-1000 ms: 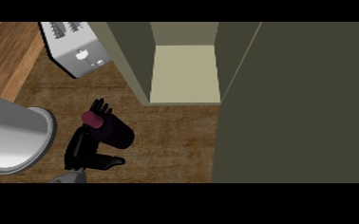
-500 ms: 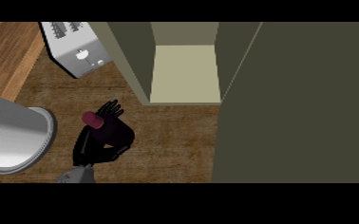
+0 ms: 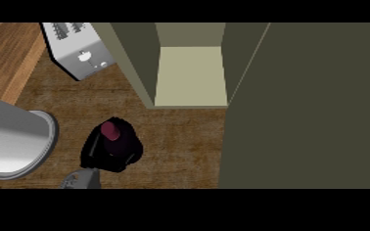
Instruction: Pick up the wine, place it into the cabinet and close the cabinet
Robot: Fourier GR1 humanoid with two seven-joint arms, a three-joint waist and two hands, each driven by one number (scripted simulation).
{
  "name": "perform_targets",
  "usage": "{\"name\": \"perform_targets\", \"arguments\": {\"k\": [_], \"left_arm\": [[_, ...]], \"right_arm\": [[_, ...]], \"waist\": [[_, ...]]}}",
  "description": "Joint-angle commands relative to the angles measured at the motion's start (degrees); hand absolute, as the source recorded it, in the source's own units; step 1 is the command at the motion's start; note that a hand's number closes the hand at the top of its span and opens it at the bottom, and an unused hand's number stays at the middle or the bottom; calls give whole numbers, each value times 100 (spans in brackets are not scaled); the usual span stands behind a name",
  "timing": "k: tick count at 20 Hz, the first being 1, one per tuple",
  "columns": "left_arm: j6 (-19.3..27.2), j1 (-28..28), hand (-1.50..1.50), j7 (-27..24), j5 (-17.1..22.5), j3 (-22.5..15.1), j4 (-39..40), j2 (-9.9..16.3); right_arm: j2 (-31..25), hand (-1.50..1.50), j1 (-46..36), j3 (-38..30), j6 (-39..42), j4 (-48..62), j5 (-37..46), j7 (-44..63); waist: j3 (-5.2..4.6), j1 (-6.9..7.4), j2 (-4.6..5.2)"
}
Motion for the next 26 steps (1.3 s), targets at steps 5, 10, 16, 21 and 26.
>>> {"name": "perform_targets", "arguments": {"k": [5, 10, 16, 21, 26], "left_arm": [[711, 619, 150, -243, -31, 473, -581, 435], [808, 794, 150, -850, -95, 570, -613, 385], [1289, 1448, 150, -322, -82, 356, -2546, 174], [937, 1279, 150, 492, 449, 225, -3263, 62], [1073, 1553, 150, 1627, 720, -81, -4605, -26]], "right_arm": [[78, -150, 205, -121, -25, -674, -557, 205], [-74, -150, 26, -385, 0, -660, -756, 386], [210, -150, 483, -16, 151, -526, -386, -157], [279, -150, 497, 255, 88, -705, -180, 4], [84, -150, 142, -229, -7, -764, -653, 363]], "waist": [[5, 44, -21], [-2, 22, -2], [10, 89, -28], [6, 44, -21], [7, 43, -27]]}}
